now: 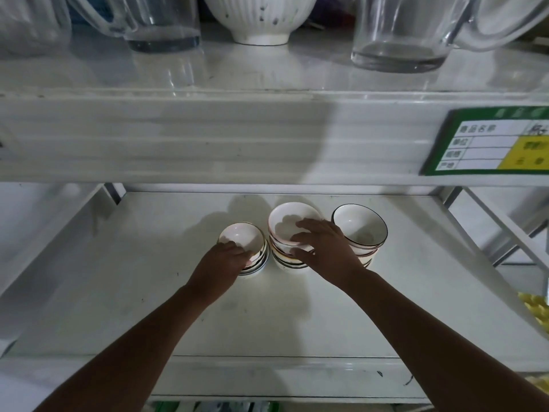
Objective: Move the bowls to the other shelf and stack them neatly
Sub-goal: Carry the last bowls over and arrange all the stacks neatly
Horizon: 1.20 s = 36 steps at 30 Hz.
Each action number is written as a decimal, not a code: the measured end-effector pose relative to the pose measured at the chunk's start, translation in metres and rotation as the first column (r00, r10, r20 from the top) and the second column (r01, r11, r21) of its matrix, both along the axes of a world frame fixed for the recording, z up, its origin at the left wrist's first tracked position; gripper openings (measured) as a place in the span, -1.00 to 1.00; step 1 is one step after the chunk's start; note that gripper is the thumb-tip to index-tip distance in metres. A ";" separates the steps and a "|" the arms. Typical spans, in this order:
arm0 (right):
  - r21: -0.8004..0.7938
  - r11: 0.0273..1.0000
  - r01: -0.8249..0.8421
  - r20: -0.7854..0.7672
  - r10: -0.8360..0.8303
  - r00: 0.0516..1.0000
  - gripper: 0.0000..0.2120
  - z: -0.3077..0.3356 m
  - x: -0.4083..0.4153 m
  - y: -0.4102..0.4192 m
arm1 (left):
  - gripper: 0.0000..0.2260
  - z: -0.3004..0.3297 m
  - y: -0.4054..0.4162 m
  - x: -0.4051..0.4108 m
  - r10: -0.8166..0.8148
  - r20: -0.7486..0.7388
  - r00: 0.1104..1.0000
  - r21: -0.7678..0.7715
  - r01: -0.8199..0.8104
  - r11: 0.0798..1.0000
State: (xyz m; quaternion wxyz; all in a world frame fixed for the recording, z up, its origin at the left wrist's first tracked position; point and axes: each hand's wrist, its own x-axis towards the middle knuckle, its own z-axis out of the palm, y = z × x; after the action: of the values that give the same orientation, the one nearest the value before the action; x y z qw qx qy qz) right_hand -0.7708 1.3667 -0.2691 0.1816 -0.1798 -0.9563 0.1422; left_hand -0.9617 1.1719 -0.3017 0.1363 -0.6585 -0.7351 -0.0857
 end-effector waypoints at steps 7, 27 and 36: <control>0.005 1.000 -0.003 -0.040 0.003 0.999 -0.54 0.000 0.001 -0.004 | -0.70 0.003 -0.002 0.004 0.049 0.183 0.982 -0.010 -0.048 0.999; 0.006 1.000 0.000 -0.091 0.001 0.996 -0.79 -0.004 0.000 -0.002 | -0.74 -0.002 -0.001 0.008 0.043 0.186 0.982 -0.004 -0.043 0.999; -0.032 0.999 0.007 -0.045 -0.009 0.999 -0.79 0.000 -0.001 -0.002 | -0.65 0.011 0.004 -0.001 0.042 0.090 0.995 -0.096 -0.034 0.995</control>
State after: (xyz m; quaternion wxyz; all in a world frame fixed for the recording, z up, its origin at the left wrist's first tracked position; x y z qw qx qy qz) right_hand -0.7716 1.3643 -0.2694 0.2008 -0.1832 -0.9488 0.1608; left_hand -0.9623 1.1756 -0.2903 0.0726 -0.6454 -0.7563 -0.0785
